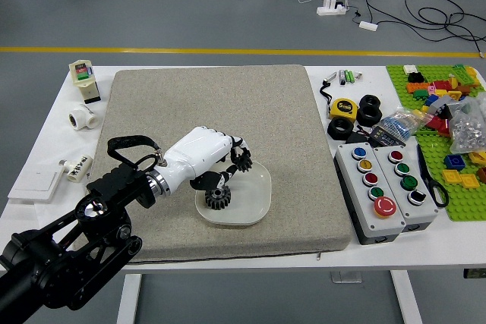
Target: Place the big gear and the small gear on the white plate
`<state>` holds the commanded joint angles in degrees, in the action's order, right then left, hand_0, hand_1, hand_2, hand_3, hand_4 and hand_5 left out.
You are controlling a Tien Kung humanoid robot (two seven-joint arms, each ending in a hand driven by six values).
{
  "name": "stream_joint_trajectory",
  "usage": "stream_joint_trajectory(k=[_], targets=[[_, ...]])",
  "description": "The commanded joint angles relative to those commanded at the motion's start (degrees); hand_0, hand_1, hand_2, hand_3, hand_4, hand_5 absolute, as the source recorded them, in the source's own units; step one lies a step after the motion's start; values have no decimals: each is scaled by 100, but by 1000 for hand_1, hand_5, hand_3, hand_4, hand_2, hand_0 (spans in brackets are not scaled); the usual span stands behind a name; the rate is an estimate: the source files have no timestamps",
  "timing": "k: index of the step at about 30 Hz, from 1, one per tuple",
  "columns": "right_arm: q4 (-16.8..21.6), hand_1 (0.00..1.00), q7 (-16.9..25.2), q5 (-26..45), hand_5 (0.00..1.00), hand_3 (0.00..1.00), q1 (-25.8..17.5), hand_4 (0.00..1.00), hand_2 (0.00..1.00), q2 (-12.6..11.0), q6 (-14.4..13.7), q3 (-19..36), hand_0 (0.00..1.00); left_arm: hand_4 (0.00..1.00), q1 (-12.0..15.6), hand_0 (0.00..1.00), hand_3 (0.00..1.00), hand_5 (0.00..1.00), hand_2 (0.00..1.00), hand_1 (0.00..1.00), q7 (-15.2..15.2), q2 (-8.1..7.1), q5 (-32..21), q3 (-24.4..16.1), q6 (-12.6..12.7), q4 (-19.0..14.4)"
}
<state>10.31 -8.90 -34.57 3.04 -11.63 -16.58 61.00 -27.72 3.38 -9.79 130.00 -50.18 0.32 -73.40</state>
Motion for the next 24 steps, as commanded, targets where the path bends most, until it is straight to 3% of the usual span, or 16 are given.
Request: stream_joint_trajectory(k=[5,6,11,12,14,18,24], targets=[[0,608,-2,-34,736,570,6,770,694,-10,1,16,611,735,-23,447,649,192,695,584,-43,13,0,38,-18,66],[0,607,-2,-36,736,571,6,770,695,-11,1,19,612,855,-23,570,787,281,840,710,-45,13,0,33,-15,72],[0,607,3,-40,736,571,8,770,695,-14,0,35,612,855,-23,570,787,281,840,710,-48,-7,0,-16,-52,101],[0,608,3,-40,736,571,9,770,695,-14,-1,39,612,907,-22,608,851,335,894,745,-43,-8,0,-25,-63,102],[0,608,4,-40,736,571,11,770,695,-14,-2,42,612,907,-22,608,851,335,894,745,-37,-9,0,-33,-76,102],[0,608,1,-42,735,571,14,770,695,-14,-4,43,611,924,-8,624,861,365,919,760,-10,-11,0,-63,34,82],[0,608,-4,-44,734,571,15,770,695,-12,-10,40,611,933,3,640,864,382,924,767,60,-7,0,-184,428,42]])
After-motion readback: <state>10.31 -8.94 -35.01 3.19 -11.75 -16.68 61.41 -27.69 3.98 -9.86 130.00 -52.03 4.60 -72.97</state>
